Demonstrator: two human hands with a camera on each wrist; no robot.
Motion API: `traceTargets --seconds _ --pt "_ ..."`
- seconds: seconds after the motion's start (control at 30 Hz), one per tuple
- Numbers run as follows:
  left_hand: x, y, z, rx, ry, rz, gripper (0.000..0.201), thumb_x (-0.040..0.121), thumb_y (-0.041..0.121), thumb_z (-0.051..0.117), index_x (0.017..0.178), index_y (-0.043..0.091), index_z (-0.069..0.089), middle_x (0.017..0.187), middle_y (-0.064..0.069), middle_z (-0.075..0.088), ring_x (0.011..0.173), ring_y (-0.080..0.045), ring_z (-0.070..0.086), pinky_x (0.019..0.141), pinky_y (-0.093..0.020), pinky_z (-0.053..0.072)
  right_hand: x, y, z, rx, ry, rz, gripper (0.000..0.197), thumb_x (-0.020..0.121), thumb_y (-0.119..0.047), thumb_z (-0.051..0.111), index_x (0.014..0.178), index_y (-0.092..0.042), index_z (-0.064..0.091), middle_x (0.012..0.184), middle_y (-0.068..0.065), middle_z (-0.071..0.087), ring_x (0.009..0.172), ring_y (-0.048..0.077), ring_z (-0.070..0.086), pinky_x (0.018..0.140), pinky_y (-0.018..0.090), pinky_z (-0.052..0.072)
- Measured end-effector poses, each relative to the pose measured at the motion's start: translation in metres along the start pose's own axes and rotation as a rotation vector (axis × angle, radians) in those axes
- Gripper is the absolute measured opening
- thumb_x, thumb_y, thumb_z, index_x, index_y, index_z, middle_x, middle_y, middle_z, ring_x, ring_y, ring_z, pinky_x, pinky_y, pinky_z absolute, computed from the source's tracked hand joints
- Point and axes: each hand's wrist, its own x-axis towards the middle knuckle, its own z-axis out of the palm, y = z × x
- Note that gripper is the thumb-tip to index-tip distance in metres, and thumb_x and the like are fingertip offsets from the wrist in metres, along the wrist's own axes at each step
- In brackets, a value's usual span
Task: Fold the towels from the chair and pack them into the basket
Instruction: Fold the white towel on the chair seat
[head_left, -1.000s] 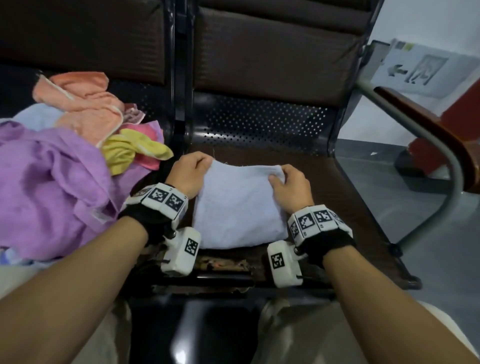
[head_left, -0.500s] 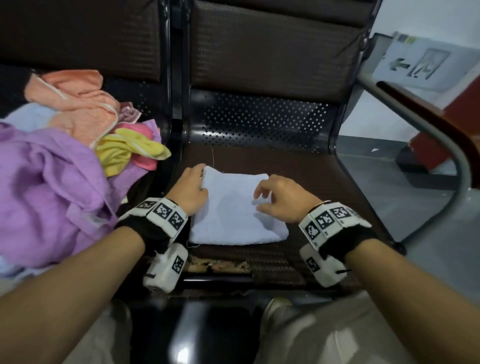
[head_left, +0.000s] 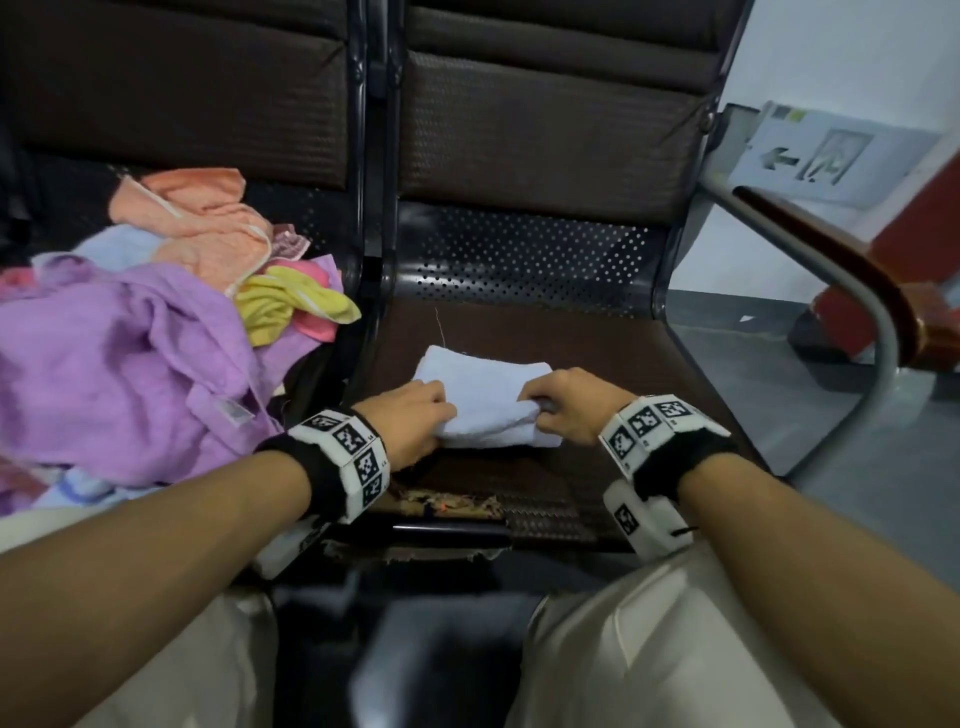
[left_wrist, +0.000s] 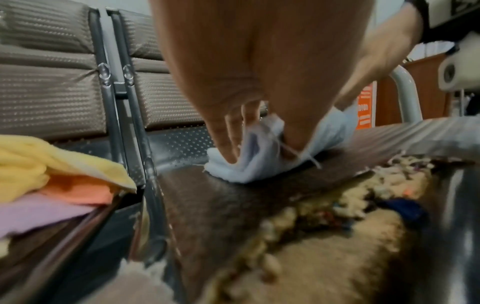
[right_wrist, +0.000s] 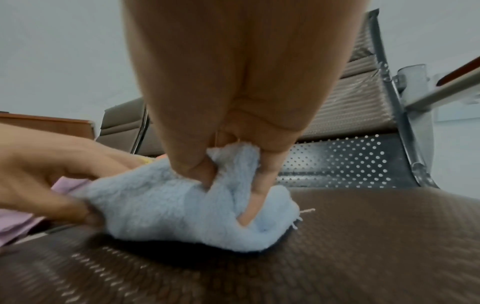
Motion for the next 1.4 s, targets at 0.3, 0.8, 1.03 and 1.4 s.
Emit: traceTargets --seconds 0.3,0.8,1.03,1.4 --pt "0.012 -0.017 -0.037 -0.323 -0.023 -0.007 0.009 0.094 0.014 0.044 0.088 0.012 0.051 0.085 -0.001 0.055 0.081 -0.019 0.052 0.067 -0.027 0.034 0.011 0.016 -0.001 0.026 -0.164 0.11 0.042 0.07 -0.025 0.079 0.106 -0.018 0.059 0.097 -0.001 0.06 0.091 0.019 0.057 0.074 0.028 0.043" --pt "0.052 -0.064 -0.02 -0.324 -0.136 -0.289 0.033 0.091 0.032 0.056 0.116 0.009 0.054 0.116 -0.013 0.047 0.108 -0.026 0.052 0.097 -0.035 0.04 0.075 0.045 0.009 0.335 0.083 0.488 0.045 0.084 -0.042 0.067 0.118 -0.014 0.059 0.118 0.006 0.062 0.105 0.022 0.058 0.081 0.031 0.047" --pt "0.061 -0.06 -0.019 -0.364 -0.145 -0.251 0.044 0.089 0.024 0.061 0.129 0.013 0.049 0.124 -0.007 0.056 0.113 -0.021 0.053 0.089 -0.025 0.04 0.088 0.044 0.019 0.423 -0.221 0.698 0.087 0.083 -0.068 0.051 0.141 -0.004 0.039 0.143 0.014 0.044 0.123 0.03 0.05 0.098 0.036 0.043" --pt "0.022 -0.037 -0.061 -0.576 0.114 -0.162 0.123 0.062 0.034 0.084 0.149 0.017 -0.001 0.143 -0.002 0.035 0.126 -0.018 0.044 0.104 -0.035 0.042 0.042 -0.037 -0.052 0.683 0.283 0.157 0.031 0.075 -0.024 0.079 0.094 -0.015 0.055 0.083 -0.007 0.059 0.072 -0.001 0.056 0.063 0.016 0.043"
